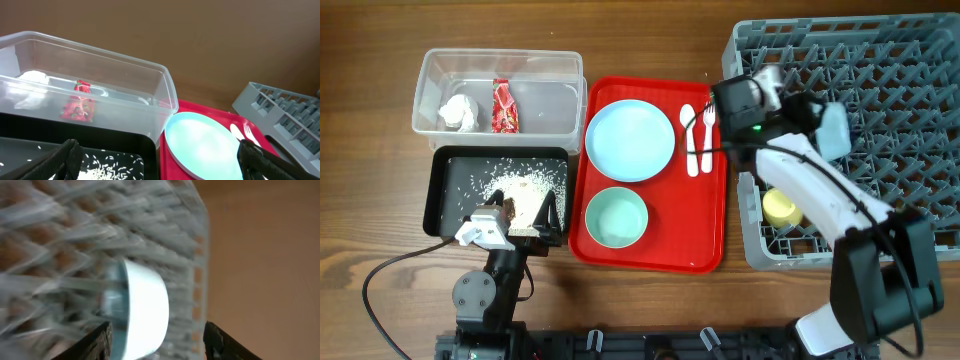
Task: Sort waste into correct bins and load items into the dishwasher rack
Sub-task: 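Place the light-blue bowl upside down in the grey rack, then grasp the green bowl with the right gripper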
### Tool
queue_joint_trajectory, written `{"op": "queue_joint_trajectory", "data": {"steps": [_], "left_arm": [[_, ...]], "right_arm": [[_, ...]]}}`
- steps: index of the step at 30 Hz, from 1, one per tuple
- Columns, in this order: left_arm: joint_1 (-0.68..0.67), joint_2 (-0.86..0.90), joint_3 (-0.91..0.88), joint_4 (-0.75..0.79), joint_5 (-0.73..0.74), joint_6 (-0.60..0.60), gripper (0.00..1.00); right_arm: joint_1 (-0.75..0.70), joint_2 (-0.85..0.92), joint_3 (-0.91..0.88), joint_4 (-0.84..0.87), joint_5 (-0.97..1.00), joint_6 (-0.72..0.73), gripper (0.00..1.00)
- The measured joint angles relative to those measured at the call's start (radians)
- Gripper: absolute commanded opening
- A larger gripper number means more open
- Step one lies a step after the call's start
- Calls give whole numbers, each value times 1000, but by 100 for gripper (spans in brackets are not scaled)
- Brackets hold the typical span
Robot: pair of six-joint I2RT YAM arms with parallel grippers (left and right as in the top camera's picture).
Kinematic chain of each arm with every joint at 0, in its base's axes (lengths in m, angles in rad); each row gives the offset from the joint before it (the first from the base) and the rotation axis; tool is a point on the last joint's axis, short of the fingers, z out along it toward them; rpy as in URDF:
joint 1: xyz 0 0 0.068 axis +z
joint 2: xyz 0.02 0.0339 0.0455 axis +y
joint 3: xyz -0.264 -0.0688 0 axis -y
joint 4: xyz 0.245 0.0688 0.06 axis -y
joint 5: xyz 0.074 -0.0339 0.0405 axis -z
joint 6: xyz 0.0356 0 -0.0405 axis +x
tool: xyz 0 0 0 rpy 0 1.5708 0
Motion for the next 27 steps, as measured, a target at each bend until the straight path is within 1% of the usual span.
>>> {"op": "queue_joint_trajectory", "data": {"steps": [1,2,4,5,6,7,9,11,12,13,16,18,19,21,23,25,27], "left_arm": [[0,0,0,0,0,0,100],[0,0,0,0,0,0,100],[0,0,0,0,0,0,100],[0,0,0,0,0,0,100],[0,0,0,0,0,0,100],[0,0,0,0,0,0,100],[0,0,0,0,0,0,100],[0,0,0,0,0,0,100],[0,0,0,0,0,0,100],[0,0,0,0,0,0,100],[0,0,0,0,0,0,100],[0,0,0,0,0,0,100],[0,0,0,0,0,0,100],[0,0,0,0,0,0,100],[0,0,0,0,0,0,100],[0,0,0,0,0,0,100],[0,0,0,0,0,0,100]], "right_arm": [[23,-13,26,-53,-60,16,60],[43,-21,70,-148,-142,48,58],[78,-32,190,-330,-388,124,50],[96,-38,230,-361,-474,152,50],[114,-42,280,-411,-611,187,50],[139,-51,323,-443,-793,232,51],[195,-64,339,-455,-1062,298,58],[255,-64,320,-457,-1197,365,65],[275,-64,308,-455,-1229,391,66],[318,-63,266,-431,-1261,449,66],[361,-31,180,-391,-1255,569,65],[359,9,103,-326,-1226,623,55],[351,25,66,-256,-1231,605,49],[344,47,33,-199,-1244,582,47],[344,68,24,-190,-1246,560,41],[345,85,22,-186,-1239,548,33],[345,109,22,-159,-1228,550,32]]}}
